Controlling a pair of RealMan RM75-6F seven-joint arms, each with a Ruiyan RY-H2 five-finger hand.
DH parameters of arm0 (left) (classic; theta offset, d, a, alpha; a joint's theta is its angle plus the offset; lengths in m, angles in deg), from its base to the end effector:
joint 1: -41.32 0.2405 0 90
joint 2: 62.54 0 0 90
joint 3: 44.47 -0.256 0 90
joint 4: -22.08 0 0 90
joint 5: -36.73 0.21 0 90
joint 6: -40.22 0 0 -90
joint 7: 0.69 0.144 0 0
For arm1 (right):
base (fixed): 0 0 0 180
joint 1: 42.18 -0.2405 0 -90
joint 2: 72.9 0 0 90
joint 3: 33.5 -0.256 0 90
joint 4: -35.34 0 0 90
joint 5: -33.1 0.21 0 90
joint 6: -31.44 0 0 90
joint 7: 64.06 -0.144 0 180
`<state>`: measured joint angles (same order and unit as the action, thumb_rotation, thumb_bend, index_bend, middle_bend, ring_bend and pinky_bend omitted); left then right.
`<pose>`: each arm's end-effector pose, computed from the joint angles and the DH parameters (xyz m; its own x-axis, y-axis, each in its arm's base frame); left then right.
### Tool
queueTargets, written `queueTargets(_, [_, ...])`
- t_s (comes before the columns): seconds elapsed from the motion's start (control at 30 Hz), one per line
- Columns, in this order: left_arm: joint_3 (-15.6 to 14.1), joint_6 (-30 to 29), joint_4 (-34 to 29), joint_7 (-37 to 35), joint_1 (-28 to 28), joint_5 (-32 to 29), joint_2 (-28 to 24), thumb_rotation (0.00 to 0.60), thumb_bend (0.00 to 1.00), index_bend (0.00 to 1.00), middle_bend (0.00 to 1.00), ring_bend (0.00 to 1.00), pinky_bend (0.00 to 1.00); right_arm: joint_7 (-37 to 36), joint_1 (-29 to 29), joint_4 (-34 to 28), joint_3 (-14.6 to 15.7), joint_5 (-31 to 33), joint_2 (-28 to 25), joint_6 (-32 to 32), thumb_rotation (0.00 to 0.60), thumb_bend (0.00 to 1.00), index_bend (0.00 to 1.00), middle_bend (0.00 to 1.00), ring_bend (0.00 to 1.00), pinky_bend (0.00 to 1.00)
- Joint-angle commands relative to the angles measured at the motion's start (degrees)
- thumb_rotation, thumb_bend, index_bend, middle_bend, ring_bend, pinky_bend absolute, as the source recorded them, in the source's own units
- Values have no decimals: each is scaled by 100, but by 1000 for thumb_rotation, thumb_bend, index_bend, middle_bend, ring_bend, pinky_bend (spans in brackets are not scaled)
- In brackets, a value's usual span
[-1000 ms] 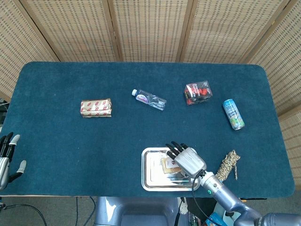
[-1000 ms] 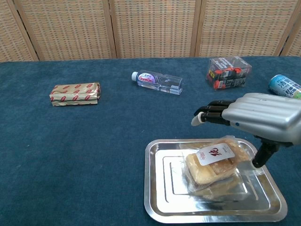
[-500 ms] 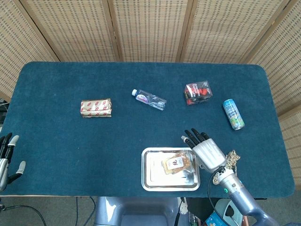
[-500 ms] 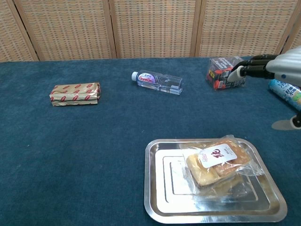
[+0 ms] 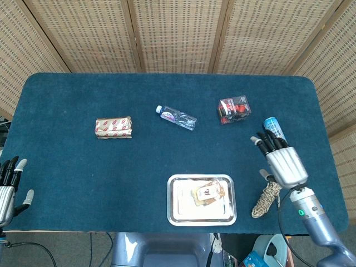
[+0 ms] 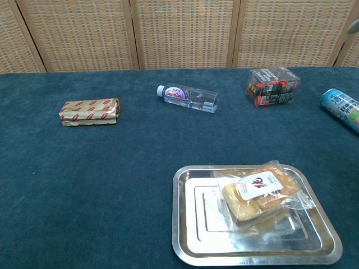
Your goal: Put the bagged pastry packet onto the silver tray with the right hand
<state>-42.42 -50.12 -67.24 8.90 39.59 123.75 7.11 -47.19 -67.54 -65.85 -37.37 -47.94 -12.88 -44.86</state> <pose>-0.3155 0.1608 0.1419 0.5080 -0.0477 0.8600 0.8613 0.0326 -0.5070 -0.2195 -0.2748 0.1529 0.5801 0.0496 0.8131 -0.7756 -0.2712 0.5699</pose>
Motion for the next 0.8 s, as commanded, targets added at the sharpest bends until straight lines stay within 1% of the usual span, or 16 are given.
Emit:
queueTargets(0.03, [20,65,-64,99,-54,5,6,594,410,0,0,0,0,-571,416,356,-2,-275,-194,-522,600,223,141,112,64,256])
queueTargets(0.17, [58,211,-146,230,-174,11,10,595,410,0,0,0,0,-967,871,566,73,-473,-218,-1139,600,223,145,115,65,256])
queueTargets(0.23, [72,260,-172,256,-215,11,8,595,410,0,0,0,0,-1077,1016,635,106,-550,-196,-1327,600,223,146,116,65,256])
queueTargets(0.43, [96,439,-184,320,-344,5,30,593,411,0,0,0,0,-1350,1408,850,202,-623,-66,-1737,600,223,146,117,65,256])
queueTargets(0.63, [101,583,-103,247,-462,35,78,593,410,0,0,0,0,-1554,1840,1192,307,-569,275,-2087,600,223,146,117,65,256])
queueTargets(0.8, [69,503,-50,162,-465,158,41,595,410,0,0,0,0,-1682,2150,1385,342,-590,443,-2381,600,223,146,117,65,256])
